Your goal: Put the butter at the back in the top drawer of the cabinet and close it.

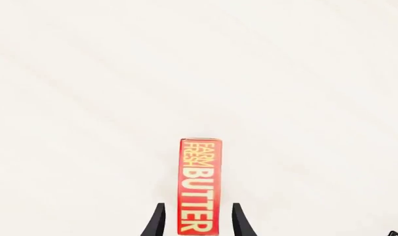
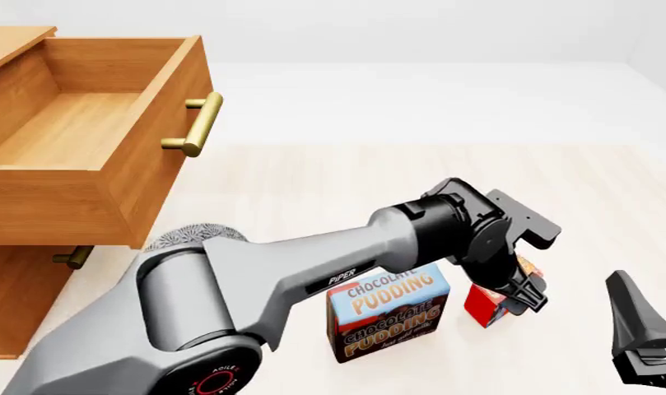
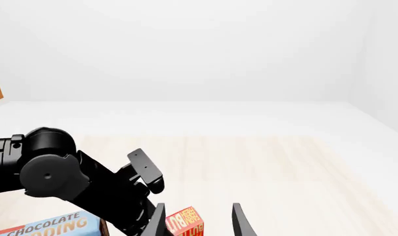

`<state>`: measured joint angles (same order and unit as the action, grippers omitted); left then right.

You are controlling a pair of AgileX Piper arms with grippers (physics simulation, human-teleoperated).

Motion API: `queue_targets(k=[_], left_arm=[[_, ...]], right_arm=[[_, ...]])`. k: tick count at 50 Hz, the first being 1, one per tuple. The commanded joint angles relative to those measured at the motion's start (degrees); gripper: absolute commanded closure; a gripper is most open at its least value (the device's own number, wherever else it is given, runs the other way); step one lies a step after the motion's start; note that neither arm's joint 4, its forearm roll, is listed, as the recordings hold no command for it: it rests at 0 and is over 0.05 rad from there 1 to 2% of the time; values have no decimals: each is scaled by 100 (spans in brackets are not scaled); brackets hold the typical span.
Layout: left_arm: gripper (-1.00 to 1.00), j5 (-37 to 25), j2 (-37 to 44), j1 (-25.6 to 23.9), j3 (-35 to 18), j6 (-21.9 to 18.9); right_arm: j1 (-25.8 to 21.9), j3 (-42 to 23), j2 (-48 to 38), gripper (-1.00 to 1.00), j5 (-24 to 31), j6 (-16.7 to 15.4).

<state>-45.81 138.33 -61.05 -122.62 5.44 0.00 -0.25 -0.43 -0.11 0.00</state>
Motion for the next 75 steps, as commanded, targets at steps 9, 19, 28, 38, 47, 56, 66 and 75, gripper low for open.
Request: queue_targets(k=[9, 19, 28, 38, 47, 56, 66, 75], left_arm=[[-100, 50, 105, -19, -10, 56], [-100, 52, 192, -16, -65, 68], [-100, 55, 270, -28, -103, 80], [-100, 86, 332, -51, -109, 123], [-100, 98, 414, -61, -141, 150], [-100, 120, 461, -83, -131, 177], [100, 156, 473, -100, -128, 234], [100, 248, 339, -151, -23, 273]], right_arm=[[0, 0, 0, -100, 0, 0], [0, 0, 0, -100, 0, 0], [0, 0, 0, -100, 0, 0], [0, 0, 0, -100, 0, 0], [0, 0, 0, -100, 0, 0], [0, 0, 0, -100, 0, 0], [0, 0, 0, -100, 0, 0], [0, 0, 0, -100, 0, 0]])
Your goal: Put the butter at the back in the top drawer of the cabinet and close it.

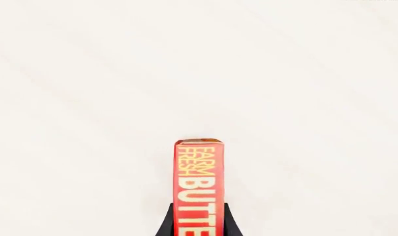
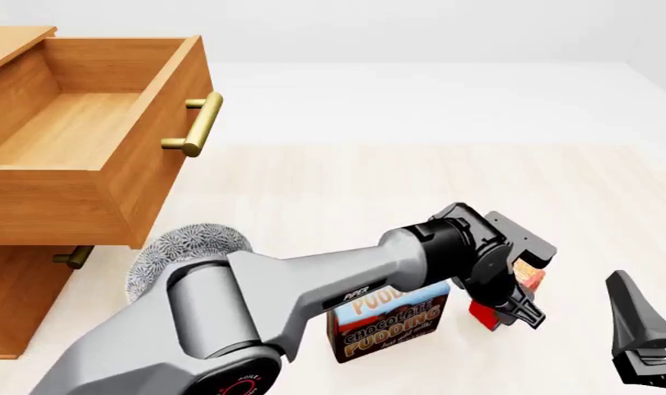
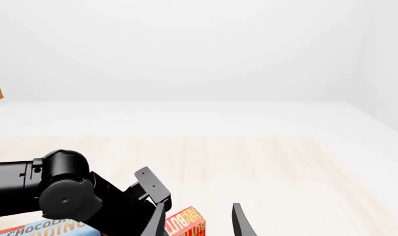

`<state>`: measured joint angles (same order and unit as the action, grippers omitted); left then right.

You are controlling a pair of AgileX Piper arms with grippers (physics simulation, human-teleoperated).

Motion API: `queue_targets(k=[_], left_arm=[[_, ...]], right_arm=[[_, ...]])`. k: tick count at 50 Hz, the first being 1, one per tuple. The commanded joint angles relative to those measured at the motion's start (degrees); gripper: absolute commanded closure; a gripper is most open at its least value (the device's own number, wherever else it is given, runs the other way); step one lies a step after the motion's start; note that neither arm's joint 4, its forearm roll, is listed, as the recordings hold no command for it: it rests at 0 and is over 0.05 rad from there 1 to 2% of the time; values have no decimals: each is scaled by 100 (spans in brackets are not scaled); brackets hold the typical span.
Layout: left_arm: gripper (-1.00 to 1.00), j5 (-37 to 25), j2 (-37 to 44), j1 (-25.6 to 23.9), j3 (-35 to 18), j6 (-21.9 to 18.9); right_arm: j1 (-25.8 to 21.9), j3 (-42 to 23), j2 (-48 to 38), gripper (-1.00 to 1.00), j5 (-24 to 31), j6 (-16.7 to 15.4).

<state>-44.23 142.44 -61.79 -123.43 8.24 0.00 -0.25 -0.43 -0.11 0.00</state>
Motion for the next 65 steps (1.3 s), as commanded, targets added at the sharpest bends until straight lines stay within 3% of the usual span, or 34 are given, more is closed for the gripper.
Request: queue_targets(k=[1, 16, 22, 38, 41, 47, 50, 65], left_arm=[[100, 88, -74, -72, 44, 5], [100, 47, -448, 98, 72, -178], [100, 47, -670, 333, 91, -479], [100, -82, -1167, 374, 252, -511], [100, -5, -1339, 136, 266, -275], [100, -139, -1440, 313, 254, -534], [100, -79, -1661, 244, 303, -420], [100, -350, -2025, 432, 397, -737]], right_arm=[[0, 0, 0, -100, 0, 0], [0, 0, 0, -100, 0, 0], [0, 0, 0, -100, 0, 0], [0, 0, 0, -100, 0, 0], [0, 0, 0, -100, 0, 0], [0, 0, 0, -100, 0, 0], [0, 0, 0, -100, 0, 0], [0, 0, 0, -100, 0, 0]])
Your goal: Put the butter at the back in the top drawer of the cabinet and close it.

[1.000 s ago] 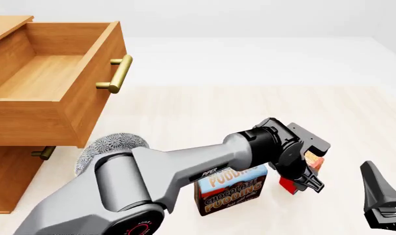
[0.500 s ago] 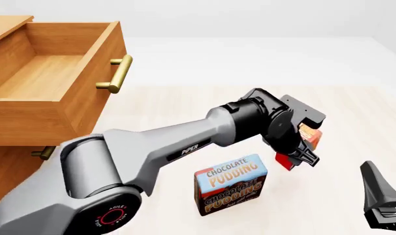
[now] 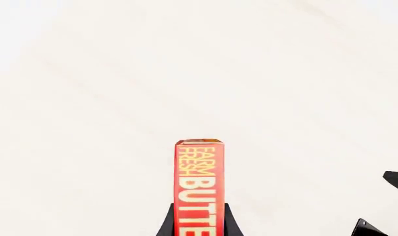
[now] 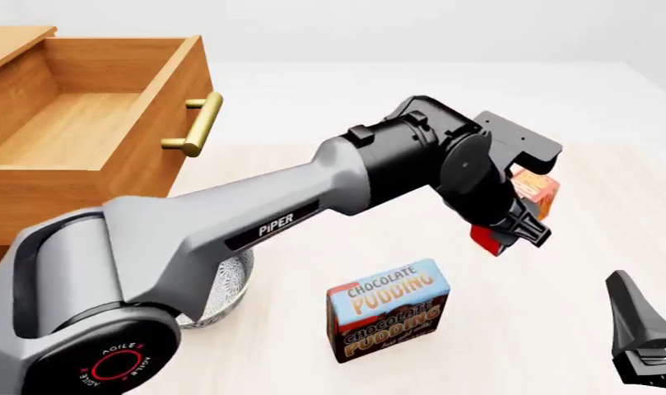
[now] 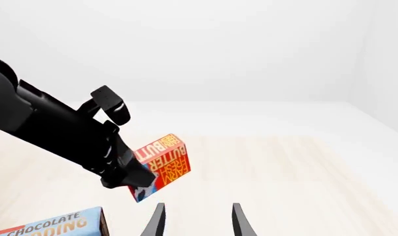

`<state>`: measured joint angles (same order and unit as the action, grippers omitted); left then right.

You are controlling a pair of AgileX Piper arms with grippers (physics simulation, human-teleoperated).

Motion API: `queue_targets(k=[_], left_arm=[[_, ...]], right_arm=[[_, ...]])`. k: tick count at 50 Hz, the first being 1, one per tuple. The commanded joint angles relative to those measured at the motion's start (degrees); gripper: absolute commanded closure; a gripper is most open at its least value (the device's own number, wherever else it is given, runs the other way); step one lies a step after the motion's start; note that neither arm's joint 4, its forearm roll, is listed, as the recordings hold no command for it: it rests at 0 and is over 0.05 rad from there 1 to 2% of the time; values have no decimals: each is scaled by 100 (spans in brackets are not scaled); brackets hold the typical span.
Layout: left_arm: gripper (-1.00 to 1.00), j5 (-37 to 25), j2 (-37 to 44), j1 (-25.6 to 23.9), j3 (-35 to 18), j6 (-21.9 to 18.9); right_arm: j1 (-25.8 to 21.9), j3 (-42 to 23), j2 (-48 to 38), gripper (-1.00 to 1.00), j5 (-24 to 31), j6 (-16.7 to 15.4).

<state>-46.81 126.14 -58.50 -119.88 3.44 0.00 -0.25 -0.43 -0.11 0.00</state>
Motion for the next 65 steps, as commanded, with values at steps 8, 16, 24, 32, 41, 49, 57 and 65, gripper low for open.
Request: queue_targets(k=[8, 16, 24, 32, 41, 49, 57, 65], left_arm=[[100, -181, -585, 218, 113, -398], [100, -235, -847, 352, 233, -564], [100, -346, -999, 439, 243, -624], [100, -430, -1264, 625, 291, -754], [100, -432, -1491, 775, 508, -845], [100, -543, -1782, 896, 569, -830], [100, -638, -2007, 981, 696, -884], [100, -652, -2182, 1068, 816, -876]], right_arm=[[0, 0, 0, -100, 0, 0], [0, 0, 0, -100, 0, 0], [0, 0, 0, -100, 0, 0], [0, 0, 0, -100, 0, 0], [0, 0, 0, -100, 0, 0], [0, 0, 0, -100, 0, 0], [0, 0, 0, -100, 0, 0], [0, 0, 0, -100, 0, 0]])
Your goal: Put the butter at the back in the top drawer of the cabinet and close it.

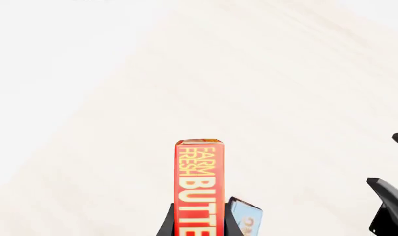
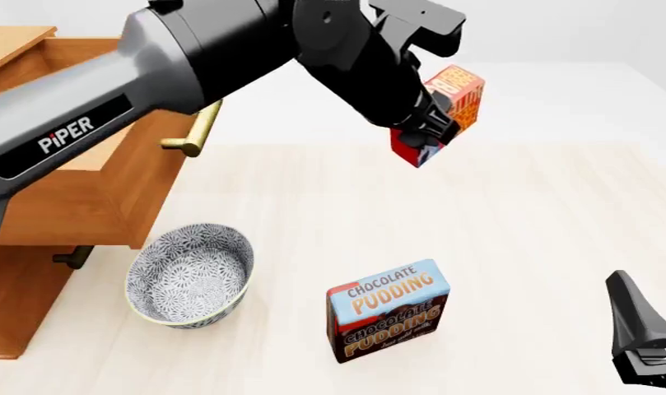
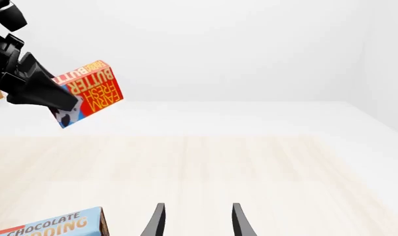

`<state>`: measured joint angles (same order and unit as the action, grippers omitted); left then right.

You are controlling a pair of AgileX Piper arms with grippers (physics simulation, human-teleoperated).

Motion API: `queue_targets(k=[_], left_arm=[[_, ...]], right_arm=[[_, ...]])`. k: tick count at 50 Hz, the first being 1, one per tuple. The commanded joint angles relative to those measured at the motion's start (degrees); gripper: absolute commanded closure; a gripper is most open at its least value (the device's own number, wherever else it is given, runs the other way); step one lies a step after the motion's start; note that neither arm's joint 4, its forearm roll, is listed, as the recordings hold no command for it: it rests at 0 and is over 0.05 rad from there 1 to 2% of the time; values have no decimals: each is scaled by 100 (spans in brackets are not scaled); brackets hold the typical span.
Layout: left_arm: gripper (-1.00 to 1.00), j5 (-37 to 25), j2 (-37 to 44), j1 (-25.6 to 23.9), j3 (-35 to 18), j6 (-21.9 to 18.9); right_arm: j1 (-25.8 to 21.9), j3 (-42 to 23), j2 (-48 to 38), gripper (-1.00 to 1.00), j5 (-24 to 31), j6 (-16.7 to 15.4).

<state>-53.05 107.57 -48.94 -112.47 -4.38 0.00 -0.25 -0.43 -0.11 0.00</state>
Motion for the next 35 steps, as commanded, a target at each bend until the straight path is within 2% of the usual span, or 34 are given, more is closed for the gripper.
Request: queue_targets(k=[1, 12, 35], left_arm=[[100, -17, -330, 114, 95, -82], [100, -215, -556, 175, 43, 67], [100, -308, -1011, 706, 366, -167]], right_arm=[[0, 0, 0, -100, 0, 0], [0, 0, 0, -100, 0, 0], [0, 0, 0, -100, 0, 0]])
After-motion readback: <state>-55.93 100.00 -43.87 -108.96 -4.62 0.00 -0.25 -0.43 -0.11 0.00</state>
